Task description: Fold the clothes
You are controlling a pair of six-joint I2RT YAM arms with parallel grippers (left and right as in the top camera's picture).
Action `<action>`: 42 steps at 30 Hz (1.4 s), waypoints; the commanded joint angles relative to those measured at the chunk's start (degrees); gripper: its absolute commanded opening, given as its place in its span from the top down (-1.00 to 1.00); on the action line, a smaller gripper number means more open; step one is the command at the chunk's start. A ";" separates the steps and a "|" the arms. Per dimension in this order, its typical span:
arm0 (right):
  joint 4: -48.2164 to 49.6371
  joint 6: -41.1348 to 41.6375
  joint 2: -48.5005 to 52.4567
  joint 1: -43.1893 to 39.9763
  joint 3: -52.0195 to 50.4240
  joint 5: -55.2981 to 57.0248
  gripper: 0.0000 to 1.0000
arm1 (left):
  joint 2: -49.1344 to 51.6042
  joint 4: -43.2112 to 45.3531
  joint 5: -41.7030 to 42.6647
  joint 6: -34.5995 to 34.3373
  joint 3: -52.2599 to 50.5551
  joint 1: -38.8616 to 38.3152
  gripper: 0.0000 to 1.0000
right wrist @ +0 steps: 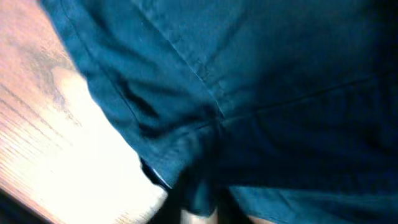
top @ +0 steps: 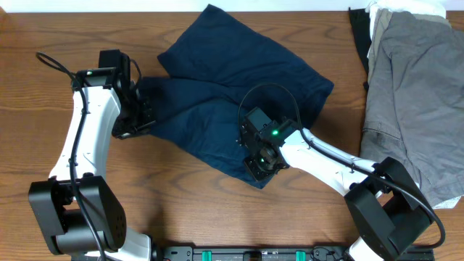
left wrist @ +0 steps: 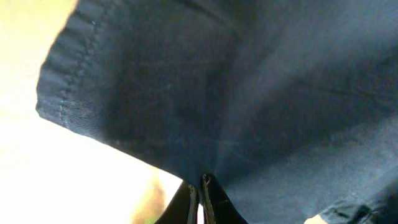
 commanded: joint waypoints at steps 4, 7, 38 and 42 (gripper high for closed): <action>-7.02 2.05 -3.54 -6.54 1.33 -1.16 0.97 | 0.28 -5.35 -1.79 0.72 0.13 0.31 0.88; -12.33 2.05 -8.11 -11.37 1.92 -1.11 0.97 | 0.28 -8.11 -1.79 0.72 0.13 0.31 0.88; -32.39 1.07 -25.38 -30.42 2.40 6.29 -0.58 | -1.27 -12.26 4.09 -2.84 -8.04 -11.93 0.88; -32.09 5.29 -25.38 -30.40 1.42 9.18 -0.60 | -6.29 -8.37 4.07 -9.14 -15.69 -14.25 0.88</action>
